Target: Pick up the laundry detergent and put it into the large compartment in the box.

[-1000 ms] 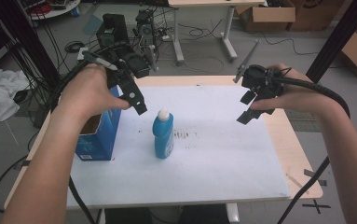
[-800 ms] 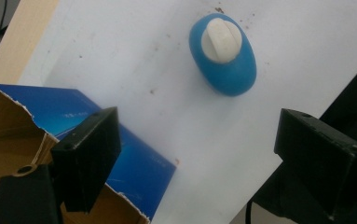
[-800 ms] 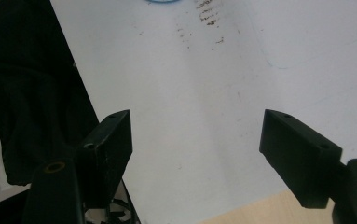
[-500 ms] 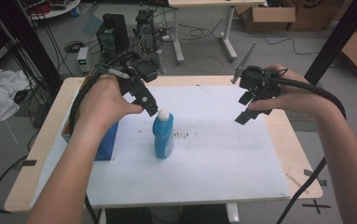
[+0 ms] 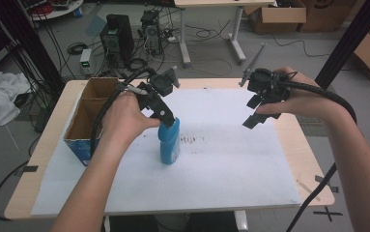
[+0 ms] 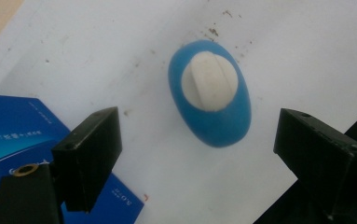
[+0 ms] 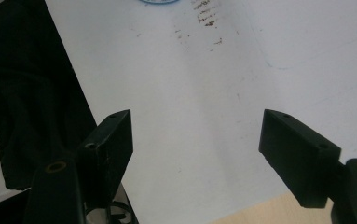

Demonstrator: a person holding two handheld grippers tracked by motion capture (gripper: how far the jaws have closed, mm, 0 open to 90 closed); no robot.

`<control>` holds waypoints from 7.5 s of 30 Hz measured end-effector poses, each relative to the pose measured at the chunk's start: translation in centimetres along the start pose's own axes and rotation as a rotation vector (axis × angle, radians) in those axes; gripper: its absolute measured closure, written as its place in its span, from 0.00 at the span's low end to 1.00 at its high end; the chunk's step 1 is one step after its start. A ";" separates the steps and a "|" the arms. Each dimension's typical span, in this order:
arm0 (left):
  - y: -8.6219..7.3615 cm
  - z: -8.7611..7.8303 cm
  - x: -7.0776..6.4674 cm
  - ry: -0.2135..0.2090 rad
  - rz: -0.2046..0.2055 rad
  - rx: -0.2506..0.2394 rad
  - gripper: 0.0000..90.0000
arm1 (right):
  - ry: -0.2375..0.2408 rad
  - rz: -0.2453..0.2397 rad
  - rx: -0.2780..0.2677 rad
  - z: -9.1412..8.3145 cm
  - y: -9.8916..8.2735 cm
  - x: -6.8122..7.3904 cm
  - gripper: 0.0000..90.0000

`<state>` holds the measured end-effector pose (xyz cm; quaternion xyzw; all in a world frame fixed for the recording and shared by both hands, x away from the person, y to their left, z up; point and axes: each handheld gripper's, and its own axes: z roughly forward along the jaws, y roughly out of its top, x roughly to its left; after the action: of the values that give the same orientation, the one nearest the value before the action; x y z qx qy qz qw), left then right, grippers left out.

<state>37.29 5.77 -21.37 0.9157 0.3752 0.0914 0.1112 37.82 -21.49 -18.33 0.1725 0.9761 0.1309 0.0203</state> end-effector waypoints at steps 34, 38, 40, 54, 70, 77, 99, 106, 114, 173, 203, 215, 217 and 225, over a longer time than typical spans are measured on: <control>1.7 5.6 -1.8 -0.001 -0.114 0.045 0.20 | 0.008 -0.003 -0.008 0.9 -0.4 -0.3 0.30; 1.8 5.9 -1.9 0.012 -0.124 0.054 0.22 | 0.008 -0.009 -0.013 1.1 -0.4 -0.3 0.29; 1.8 6.1 -1.9 0.015 -0.138 0.061 0.22 | 0.010 -0.009 -0.010 1.2 -0.4 -0.3 0.29; 2.2 6.9 -1.8 0.062 -0.164 0.114 0.23 | 0.017 -0.009 -0.013 1.6 -0.6 -0.4 0.29; 2.4 7.7 -1.8 0.083 -0.180 0.155 0.22 | 0.021 -0.010 -0.007 2.1 -0.6 -0.5 0.30; 2.3 8.2 -1.8 0.081 -0.180 0.169 0.21 | 0.023 -0.008 -0.005 2.2 -0.6 -0.5 0.29; 2.4 8.5 -1.5 0.087 -0.187 0.177 0.22 | 0.029 -0.010 0.008 2.7 -0.4 -0.8 0.29; 2.4 8.5 -1.4 0.088 -0.192 0.174 0.23 | 0.032 -0.008 0.009 2.8 -0.4 -0.9 0.30; 2.5 8.4 -1.4 0.079 -0.206 0.179 0.26 | 0.034 -0.007 0.007 2.9 -0.5 -0.9 0.29; 2.1 1.3 0.9 -0.038 -0.045 0.166 0.42 | 0.045 -0.014 0.010 3.7 0.2 -1.3 0.30; -2.1 -11.0 10.7 0.088 -0.493 0.137 0.42 | 0.054 -0.008 0.014 4.3 0.6 -1.9 0.30; -5.1 -12.5 14.7 0.118 -0.637 0.117 0.42 | 0.059 0.008 0.017 4.5 0.0 -2.6 0.30; -5.5 -12.5 15.3 0.126 -0.655 0.120 0.42 | 0.059 0.015 0.014 4.5 -0.2 -2.7 0.30; -6.4 -12.0 16.0 0.115 -0.666 0.122 0.42 | 0.057 0.023 0.026 4.6 -0.6 -2.9 0.31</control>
<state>41.29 23.13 -10.24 0.7413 0.6639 0.0791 0.0587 40.71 -21.90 -22.89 0.1802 0.9758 0.1233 -0.0113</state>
